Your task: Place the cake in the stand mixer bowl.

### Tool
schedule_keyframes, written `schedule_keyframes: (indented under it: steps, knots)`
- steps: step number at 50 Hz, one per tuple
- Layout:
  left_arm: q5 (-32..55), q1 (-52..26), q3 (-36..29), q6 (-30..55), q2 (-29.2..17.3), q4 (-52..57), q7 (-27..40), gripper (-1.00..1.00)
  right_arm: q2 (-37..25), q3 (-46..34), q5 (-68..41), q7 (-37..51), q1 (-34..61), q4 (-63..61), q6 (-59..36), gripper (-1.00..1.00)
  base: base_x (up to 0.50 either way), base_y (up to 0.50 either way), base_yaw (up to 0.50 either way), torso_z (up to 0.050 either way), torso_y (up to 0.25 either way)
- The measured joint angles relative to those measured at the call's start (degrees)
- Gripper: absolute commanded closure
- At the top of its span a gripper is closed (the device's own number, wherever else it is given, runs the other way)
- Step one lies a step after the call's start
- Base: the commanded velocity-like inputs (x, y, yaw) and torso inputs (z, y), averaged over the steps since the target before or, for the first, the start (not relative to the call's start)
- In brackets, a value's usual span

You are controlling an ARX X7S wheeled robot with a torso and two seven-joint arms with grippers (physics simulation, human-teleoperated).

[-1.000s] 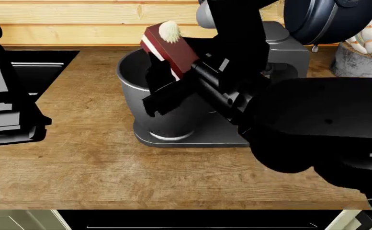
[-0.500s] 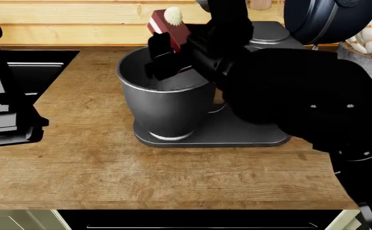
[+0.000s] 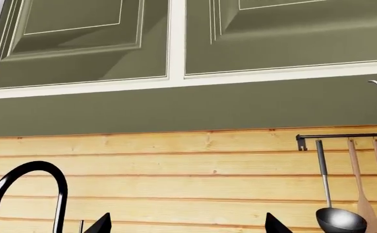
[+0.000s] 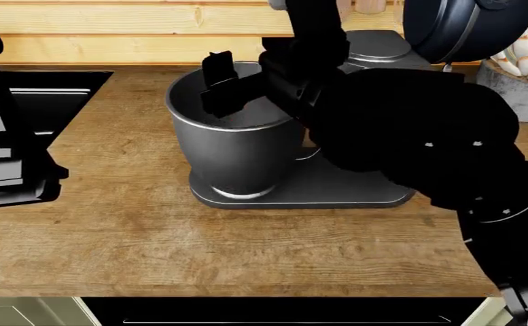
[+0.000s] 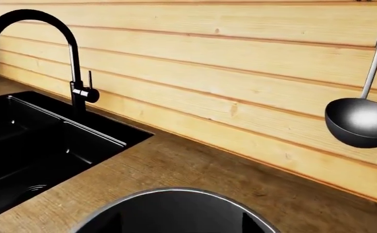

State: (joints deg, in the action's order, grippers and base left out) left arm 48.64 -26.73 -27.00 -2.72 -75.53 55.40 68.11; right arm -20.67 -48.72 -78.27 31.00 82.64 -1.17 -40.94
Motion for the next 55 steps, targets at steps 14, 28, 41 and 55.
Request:
schedule_keyframes:
  steps: [14,28,41,55]
  knots:
    - [-0.2,0.3,0.0,0.0,0.1,0.0,-0.1,-1.00,-0.2,0.1,-0.9,0.1,-0.2,-1.0,0.1,-1.00,0.00,0.00,0.00,0.000,0.000]
    - [0.0,0.1,0.1,0.3,0.2,0.1,-0.1,-1.00,-4.0,2.6,-6.8,2.8,-1.8,-9.9,-0.2,-1.00,0.00,0.00,0.00,0.000,0.001]
    - [0.4,-1.0,0.0,1.6,1.0,0.3,-0.4,-1.00,-13.3,9.9,-16.4,10.6,-2.9,-27.2,0.8,-1.00,0.00,0.00,0.00,0.000,0.000]
    - [1.0,-2.6,-0.2,3.3,1.8,0.9,-0.6,-1.00,-29.2,22.2,-30.6,19.4,-1.0,-44.6,5.8,-1.00,0.00,0.00,0.00,0.000,0.000]
